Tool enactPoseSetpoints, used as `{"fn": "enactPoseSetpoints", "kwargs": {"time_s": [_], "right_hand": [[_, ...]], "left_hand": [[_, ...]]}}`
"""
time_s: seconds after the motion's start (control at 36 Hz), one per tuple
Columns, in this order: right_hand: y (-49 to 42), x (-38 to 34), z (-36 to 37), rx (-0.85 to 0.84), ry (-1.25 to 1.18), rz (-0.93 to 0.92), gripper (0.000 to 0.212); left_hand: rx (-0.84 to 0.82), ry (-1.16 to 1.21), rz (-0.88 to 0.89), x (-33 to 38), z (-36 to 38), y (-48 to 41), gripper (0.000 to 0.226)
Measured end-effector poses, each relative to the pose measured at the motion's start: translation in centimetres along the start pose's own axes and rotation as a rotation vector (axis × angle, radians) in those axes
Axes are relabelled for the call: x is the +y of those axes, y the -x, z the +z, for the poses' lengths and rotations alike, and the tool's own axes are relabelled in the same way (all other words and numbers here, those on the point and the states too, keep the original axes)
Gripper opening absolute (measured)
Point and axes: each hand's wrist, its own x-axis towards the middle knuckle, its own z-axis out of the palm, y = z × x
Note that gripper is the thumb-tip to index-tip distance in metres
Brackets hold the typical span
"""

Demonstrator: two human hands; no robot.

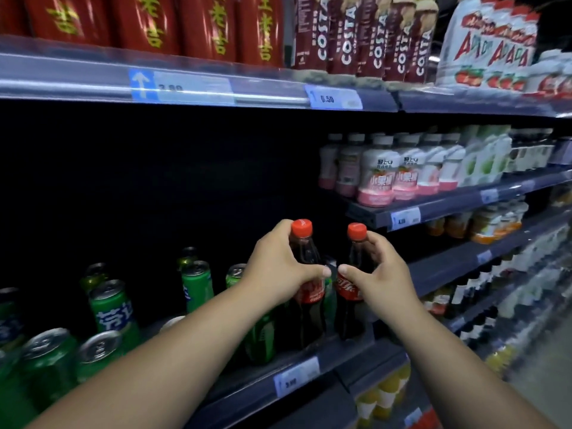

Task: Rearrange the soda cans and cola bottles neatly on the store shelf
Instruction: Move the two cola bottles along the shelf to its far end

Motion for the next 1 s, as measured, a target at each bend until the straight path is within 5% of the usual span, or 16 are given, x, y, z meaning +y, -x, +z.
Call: {"fn": "enactPoseSetpoints", "kwargs": {"time_s": [0.31, 0.67, 1.0], "right_hand": [[-3.9, 2.5, -3.0, -0.081, -0.086, -0.098, 0.068], [-8.7, -3.1, -2.0, -0.072, -0.130, -0.287, 0.070], [-13.9, -3.8, 2.7, -0.003, -0.100, -0.309, 0.075]], "left_hand": [[0.146, 0.011, -0.042, 2.6, 3.6, -2.7, 0.063], [0.308, -0.086, 0.079, 4.1, -0.7, -7.1, 0.068], [0.285, -0.129, 0.002, 0.3, -2.1, -11.6, 0.076]]}}
